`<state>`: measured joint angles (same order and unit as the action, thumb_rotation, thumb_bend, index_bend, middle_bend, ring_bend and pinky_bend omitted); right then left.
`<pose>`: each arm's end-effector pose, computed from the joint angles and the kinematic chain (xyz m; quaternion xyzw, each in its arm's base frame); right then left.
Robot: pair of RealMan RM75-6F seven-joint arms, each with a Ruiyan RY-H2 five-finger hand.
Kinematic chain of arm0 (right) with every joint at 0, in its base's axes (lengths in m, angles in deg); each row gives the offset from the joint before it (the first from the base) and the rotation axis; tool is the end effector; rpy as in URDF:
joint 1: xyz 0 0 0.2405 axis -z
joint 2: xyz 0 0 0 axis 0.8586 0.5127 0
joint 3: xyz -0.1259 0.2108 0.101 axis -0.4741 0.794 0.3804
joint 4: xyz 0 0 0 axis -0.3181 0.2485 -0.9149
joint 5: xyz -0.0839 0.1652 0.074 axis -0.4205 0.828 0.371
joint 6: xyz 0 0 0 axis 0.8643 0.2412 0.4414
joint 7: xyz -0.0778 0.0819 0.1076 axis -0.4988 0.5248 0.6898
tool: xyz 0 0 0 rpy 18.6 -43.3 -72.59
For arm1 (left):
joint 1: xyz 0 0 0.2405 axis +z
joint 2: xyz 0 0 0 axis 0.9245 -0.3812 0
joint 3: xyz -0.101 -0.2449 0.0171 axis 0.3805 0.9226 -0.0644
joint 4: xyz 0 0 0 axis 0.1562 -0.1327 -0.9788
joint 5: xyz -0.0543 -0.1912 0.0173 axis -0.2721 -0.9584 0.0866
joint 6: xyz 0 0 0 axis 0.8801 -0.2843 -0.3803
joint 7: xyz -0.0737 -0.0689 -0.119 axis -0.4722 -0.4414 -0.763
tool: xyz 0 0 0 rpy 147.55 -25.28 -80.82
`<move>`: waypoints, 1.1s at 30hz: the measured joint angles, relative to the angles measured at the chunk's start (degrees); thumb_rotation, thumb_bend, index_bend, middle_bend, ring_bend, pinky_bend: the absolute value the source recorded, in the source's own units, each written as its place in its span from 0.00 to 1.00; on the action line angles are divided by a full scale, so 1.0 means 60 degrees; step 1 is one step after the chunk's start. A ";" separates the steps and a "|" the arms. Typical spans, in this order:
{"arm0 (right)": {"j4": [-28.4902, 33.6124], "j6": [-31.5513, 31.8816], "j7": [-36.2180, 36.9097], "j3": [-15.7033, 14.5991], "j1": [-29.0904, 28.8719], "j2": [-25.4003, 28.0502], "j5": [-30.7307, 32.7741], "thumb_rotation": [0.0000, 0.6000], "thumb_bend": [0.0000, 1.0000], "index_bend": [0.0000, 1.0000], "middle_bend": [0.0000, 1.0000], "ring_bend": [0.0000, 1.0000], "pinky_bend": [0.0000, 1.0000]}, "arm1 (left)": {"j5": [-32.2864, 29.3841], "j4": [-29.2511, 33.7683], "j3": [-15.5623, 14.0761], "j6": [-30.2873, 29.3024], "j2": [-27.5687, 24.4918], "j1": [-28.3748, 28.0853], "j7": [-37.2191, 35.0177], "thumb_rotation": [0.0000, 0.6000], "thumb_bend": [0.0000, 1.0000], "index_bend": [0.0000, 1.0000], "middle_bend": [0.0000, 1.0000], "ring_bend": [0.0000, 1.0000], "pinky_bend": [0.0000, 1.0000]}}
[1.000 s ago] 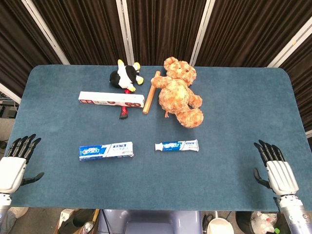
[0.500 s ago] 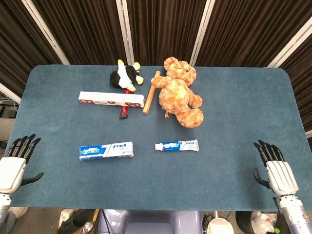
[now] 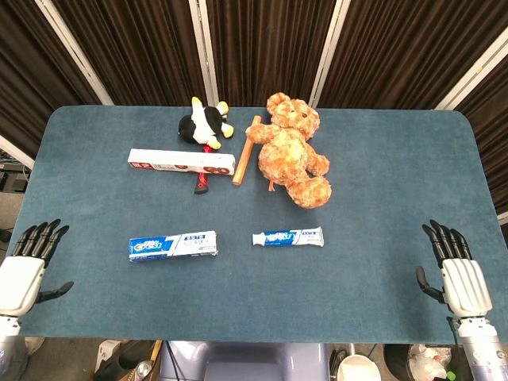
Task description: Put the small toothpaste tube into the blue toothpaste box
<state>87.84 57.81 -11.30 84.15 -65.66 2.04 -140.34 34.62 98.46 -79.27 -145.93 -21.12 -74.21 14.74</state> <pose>-0.3060 -0.2004 0.1583 0.5907 -0.4211 0.4354 0.5331 -0.3014 0.1895 0.1530 -0.6450 -0.3650 -0.3875 0.5483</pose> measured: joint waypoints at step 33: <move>0.0282 -0.0204 0.0412 -0.0085 -0.0025 0.0196 0.0013 1.00 0.49 0.00 0.00 0.00 0.00 | -0.3935 0.1405 0.1314 0.3986 0.2240 -0.3010 0.5030 1.00 0.22 0.15 0.22 0.20 0.30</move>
<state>89.53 56.58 -8.83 83.64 -65.80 3.22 -140.27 11.01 106.89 -71.38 -122.02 -7.68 -92.27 44.92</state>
